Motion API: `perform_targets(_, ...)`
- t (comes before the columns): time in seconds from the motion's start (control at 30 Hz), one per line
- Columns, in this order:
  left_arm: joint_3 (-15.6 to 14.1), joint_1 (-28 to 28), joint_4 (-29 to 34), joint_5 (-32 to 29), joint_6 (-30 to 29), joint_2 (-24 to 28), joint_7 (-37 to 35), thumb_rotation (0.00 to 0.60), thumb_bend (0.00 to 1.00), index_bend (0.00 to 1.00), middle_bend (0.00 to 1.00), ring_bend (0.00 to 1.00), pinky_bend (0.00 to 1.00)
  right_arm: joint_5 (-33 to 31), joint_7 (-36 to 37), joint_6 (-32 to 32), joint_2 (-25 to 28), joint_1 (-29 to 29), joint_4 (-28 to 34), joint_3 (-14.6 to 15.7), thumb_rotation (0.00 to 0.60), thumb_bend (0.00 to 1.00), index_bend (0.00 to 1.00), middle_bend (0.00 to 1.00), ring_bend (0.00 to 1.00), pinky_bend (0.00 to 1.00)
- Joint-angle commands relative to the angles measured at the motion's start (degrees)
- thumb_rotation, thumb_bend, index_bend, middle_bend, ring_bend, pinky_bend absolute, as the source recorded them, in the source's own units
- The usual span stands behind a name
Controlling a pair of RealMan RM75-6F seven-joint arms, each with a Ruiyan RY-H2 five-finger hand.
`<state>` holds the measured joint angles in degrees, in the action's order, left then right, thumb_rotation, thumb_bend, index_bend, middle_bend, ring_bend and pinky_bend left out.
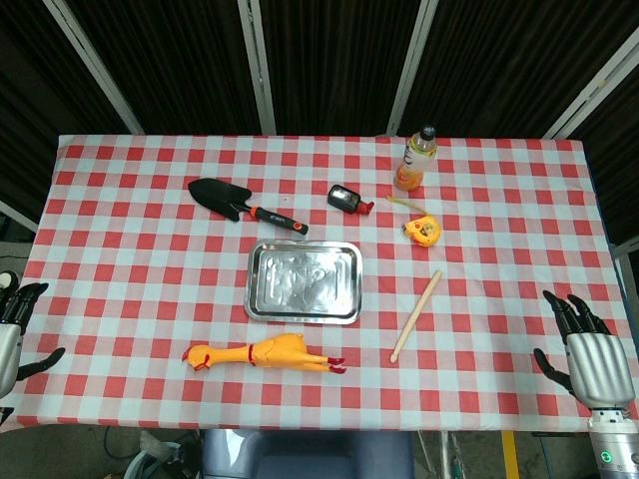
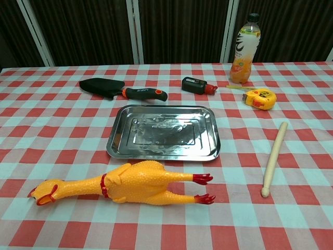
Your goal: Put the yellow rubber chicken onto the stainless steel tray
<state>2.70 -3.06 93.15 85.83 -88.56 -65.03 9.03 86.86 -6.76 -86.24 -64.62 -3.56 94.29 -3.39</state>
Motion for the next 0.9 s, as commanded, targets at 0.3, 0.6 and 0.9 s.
perform_targets(0.3, -0.4, -0.4, -0.4, 0.6, 0.7, -0.7, -0.3, 0.600, 0.00, 0.14, 0.16, 0.09, 0.03, 0.4, -0.2, -0.2, 0.3, 0.1, 0.1, 0.3, 0.600, 0.33, 0.10, 0.22, 0.12, 0.29)
perform_targets(0.6, -0.3, -0.3, -1.1, 1.1, 0.2, -0.9, -1.4, 0.600, 0.03, 0.22, 0.25, 0.16, 0.11, 1.1, 0.6, 0.0, -0.3, 0.1, -0.3, 0.6, 0.600, 0.33, 0.10, 0.22, 0.12, 0.29)
perform_targets(0.9, -1.6, -4.9, 1.4, 4.5, 7.1, -1.7, -0.5, 0.600, 0.04, 0.23, 0.28, 0.18, 0.18, 2.1, 0.8, -0.3, 0.0, -0.1, -0.1, 0.7, 0.600, 0.33, 0.10, 0.22, 0.12, 0.29)
